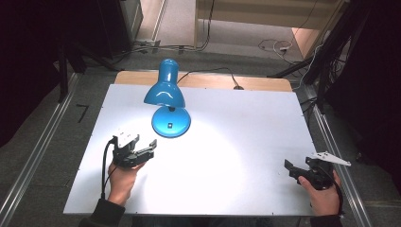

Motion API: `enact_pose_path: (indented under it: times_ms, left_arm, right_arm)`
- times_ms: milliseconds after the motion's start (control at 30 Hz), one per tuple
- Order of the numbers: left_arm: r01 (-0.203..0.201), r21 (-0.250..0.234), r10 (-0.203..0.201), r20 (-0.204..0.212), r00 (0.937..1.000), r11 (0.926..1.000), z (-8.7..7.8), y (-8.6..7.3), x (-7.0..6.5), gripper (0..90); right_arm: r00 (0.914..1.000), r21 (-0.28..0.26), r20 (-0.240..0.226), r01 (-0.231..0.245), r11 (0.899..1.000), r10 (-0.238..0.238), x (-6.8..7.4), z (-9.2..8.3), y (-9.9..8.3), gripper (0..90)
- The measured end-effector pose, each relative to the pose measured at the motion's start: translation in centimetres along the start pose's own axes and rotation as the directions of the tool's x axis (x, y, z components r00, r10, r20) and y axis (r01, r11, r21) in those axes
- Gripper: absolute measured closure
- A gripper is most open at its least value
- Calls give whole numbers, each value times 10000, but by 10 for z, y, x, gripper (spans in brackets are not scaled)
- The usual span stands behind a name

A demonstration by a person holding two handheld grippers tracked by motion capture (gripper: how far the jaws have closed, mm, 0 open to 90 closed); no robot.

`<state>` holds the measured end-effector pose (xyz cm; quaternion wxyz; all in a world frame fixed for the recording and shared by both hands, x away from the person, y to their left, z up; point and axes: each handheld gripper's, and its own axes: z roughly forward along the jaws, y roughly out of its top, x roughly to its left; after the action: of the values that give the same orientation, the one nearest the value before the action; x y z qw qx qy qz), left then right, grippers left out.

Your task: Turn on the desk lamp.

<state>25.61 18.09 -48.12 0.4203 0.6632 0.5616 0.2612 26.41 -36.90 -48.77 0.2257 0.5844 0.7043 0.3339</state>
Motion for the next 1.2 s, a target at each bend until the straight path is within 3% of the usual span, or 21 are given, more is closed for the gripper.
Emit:
enact_pose_path:
  times_ms: [1200]
  left_arm:
    - [144,6,-144,-325,9994,9999,-23,-14,15,294]
  right_arm:
    - [10000,3,20,15,10000,-15,1,0,0,121]
